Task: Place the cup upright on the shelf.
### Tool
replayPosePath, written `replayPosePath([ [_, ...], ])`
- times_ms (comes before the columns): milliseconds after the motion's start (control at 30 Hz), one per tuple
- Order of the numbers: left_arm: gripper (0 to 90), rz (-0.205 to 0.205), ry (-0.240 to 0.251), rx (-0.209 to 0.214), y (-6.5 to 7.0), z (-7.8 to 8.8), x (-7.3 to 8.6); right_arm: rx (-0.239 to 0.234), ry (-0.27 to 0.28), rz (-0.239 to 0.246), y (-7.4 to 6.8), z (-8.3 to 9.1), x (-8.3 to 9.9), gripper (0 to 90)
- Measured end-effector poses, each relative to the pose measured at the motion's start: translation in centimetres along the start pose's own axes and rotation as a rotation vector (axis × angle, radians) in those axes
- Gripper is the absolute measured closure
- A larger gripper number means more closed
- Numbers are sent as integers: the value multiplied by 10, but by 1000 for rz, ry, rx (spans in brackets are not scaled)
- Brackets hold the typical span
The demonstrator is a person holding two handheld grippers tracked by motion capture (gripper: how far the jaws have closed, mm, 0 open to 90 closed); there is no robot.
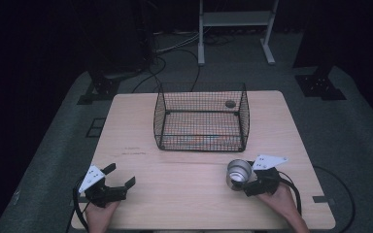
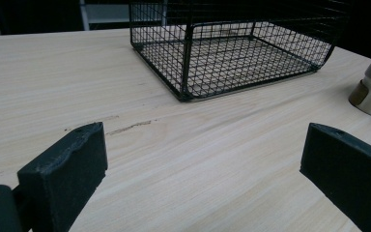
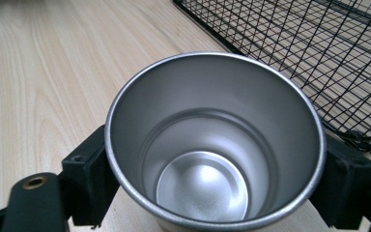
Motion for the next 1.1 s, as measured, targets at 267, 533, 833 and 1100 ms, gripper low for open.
replayPosePath([
  [267, 16, 16, 10, -5, -3, 3, 0, -1, -14, 7, -4, 3, -2, 176],
  [533, 16, 17, 6, 3, -3, 2, 0, -14, -7, 14, -7, 10, -15, 176],
  [833, 16, 19, 7, 4, -4, 3, 0, -55, 25, 11, -7, 21, -40, 176],
  [1100, 16, 20, 6, 7, -5, 3, 0, -68, 36, 22, -3, 32, -66, 176],
])
Point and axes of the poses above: each handheld gripper's, and its own axes: z roughly backward along the jaws, x roughly out of its underside, y roughly to its right, the point moved 10 cm from there along -z, roughly forward along the jaws, and after that the axes turned 12 degrees about -x, right-handed, at the moved point
